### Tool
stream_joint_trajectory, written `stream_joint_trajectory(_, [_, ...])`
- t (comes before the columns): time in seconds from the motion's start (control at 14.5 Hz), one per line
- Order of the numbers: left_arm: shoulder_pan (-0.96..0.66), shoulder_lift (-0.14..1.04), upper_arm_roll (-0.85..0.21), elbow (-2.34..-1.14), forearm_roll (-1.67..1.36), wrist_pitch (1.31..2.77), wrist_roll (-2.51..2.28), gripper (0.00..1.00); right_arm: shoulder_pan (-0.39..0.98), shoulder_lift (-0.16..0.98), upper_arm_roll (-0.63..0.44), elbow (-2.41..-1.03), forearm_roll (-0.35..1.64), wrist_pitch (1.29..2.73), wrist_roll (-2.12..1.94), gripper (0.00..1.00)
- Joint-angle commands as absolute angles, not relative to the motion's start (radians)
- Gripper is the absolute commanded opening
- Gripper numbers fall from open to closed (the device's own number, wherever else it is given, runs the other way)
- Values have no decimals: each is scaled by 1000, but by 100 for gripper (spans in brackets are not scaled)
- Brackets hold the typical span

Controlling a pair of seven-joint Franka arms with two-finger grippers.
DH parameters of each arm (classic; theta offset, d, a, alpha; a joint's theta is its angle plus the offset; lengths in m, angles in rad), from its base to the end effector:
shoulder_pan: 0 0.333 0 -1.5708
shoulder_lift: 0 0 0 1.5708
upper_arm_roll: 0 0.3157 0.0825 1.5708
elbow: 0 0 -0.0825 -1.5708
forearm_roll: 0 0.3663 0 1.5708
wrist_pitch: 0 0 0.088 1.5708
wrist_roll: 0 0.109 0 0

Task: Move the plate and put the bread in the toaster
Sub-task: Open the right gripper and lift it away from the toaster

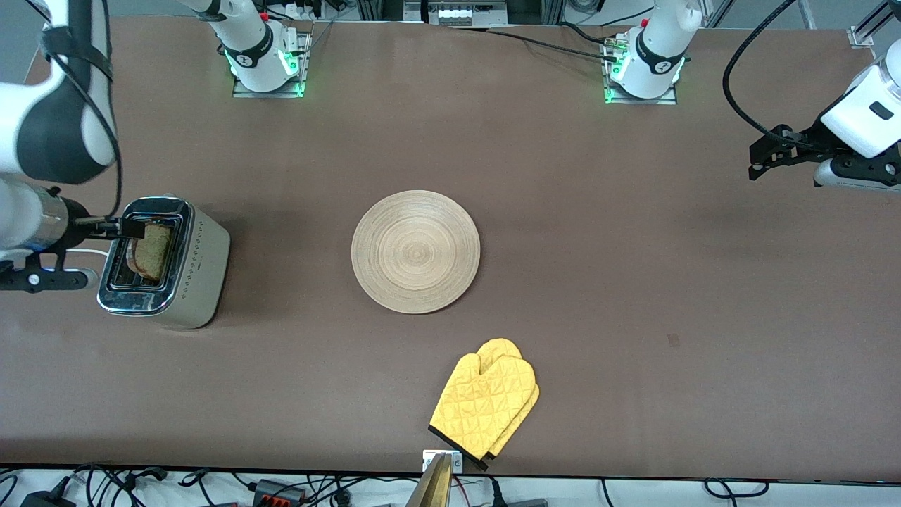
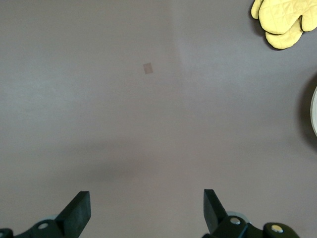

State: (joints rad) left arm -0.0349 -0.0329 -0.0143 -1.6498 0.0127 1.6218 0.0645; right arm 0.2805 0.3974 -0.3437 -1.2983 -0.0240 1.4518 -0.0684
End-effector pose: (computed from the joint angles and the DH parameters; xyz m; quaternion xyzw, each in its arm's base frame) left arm 0.5297 -0.0249 0.6082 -0.9983 0.0571 -0.0024 0.0066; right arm 0.6277 -0.0031 0.5135 0.9908 0.0076 -0.1149 0.0709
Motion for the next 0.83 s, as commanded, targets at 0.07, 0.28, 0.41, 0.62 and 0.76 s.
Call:
stream_joint_trajectory(0.07, [-34, -20, -15, -1617, 2, 1597, 60, 100, 233, 394, -344, -1177, 115, 1346, -60, 100])
stream_joint_trajectory(0.28, [-34, -21, -14, -1617, 2, 1595, 61, 100, 218, 393, -342, -1112, 163, 1295, -58, 100])
stream_joint_trajectory(0.41, [-34, -20, -15, -1617, 2, 1595, 61, 100, 222, 387, -331, -1109, 167, 1284, -57, 100])
stream_joint_trajectory(0.62, [-37, -21, -15, -1617, 2, 1594, 60, 100, 271, 361, -307, -1117, 163, 1325, -17, 100])
stream_joint_trajectory(0.76, [-35, -21, -15, -1615, 2, 1594, 61, 100, 255, 278, -263, -1246, 163, 1428, 15, 100])
